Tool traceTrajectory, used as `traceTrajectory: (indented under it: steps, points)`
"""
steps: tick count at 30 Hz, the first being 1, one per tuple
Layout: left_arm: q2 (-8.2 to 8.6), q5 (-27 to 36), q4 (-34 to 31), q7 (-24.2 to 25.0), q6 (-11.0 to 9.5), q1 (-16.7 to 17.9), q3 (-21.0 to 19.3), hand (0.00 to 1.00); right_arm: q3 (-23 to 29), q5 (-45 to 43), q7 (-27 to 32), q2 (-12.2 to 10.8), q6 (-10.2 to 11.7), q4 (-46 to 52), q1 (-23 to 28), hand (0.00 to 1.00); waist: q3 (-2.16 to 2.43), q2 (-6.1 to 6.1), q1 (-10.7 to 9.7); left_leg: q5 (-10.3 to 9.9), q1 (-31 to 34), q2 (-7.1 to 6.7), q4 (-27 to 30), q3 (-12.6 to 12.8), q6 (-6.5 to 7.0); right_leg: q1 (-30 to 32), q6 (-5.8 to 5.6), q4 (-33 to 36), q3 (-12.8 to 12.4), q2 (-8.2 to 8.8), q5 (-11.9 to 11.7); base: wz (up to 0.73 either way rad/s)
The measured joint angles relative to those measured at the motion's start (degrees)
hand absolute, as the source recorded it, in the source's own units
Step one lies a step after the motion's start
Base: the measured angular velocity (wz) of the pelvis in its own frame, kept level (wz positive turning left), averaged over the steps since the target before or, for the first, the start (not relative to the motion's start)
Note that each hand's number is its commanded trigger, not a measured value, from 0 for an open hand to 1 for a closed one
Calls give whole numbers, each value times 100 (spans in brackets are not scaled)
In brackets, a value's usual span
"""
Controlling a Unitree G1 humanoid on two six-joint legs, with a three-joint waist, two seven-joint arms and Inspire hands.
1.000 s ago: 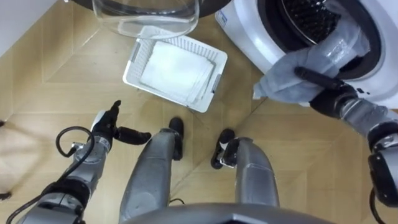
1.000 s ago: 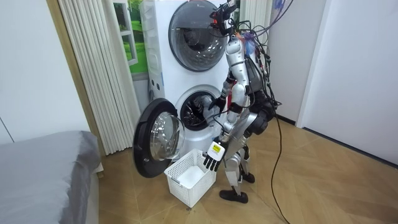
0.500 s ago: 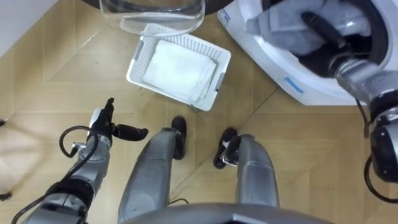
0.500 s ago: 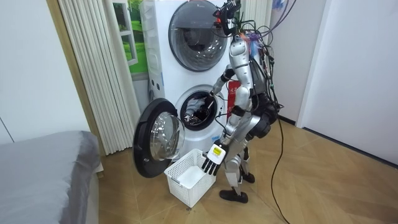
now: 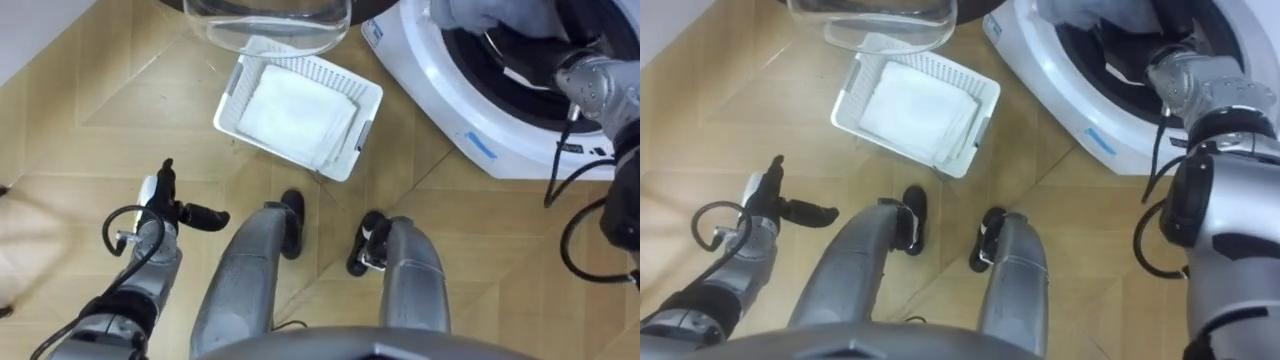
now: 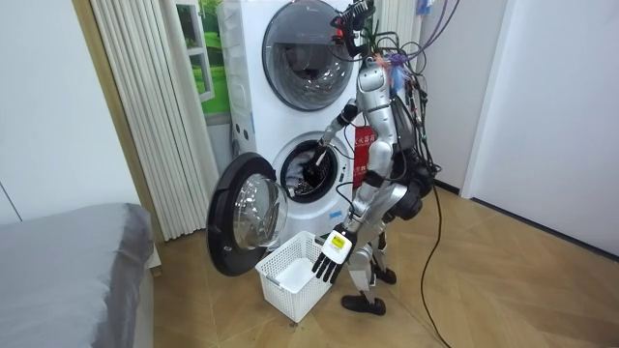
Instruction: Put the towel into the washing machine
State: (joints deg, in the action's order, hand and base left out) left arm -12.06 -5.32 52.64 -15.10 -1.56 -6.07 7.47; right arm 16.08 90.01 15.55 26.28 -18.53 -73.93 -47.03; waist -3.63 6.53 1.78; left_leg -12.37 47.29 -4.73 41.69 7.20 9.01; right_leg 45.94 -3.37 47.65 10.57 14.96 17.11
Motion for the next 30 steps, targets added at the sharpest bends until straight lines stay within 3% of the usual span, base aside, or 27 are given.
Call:
traceTrajectory:
  steps: [3,12,17,23,26,30]
  points:
    - [-1,-18,-28,-51,32,2,-23,0,25,-2,112,19,222,-14,0,0,7,-49,-1,-2,-16,10,26,12,7,-16,-14,12,-22,-7,-23,0]
    - [-6,-56,-19,-25,35,134,-55,0,305,12,458,32,478,-38,97,0,52,-218,6,17,-385,12,-105,-16,13,-426,-9,-159,51,-18,-44,1]
    - [-5,-64,40,81,67,211,-66,0,305,4,548,32,505,-41,206,0,82,-294,7,45,-604,0,-245,-9,27,-654,-53,-339,61,-36,-103,0]
    - [12,-114,178,360,133,186,-68,0,306,-83,547,31,697,-36,406,0,113,-518,64,52,-940,21,-427,-53,35,-1043,-98,-634,41,-158,-202,0]
    - [-2,-113,310,475,164,189,-114,0,317,-87,540,24,788,140,747,0,165,-617,100,170,-1264,12,-833,-95,10,-1380,-82,-1052,83,-229,-341,0]
    - [2,-87,529,683,183,304,-194,0,318,-104,78,-239,1359,439,1699,0,201,-683,218,282,-1920,98,-1394,-208,-69,-2182,-62,-1921,219,-474,-613,-1]
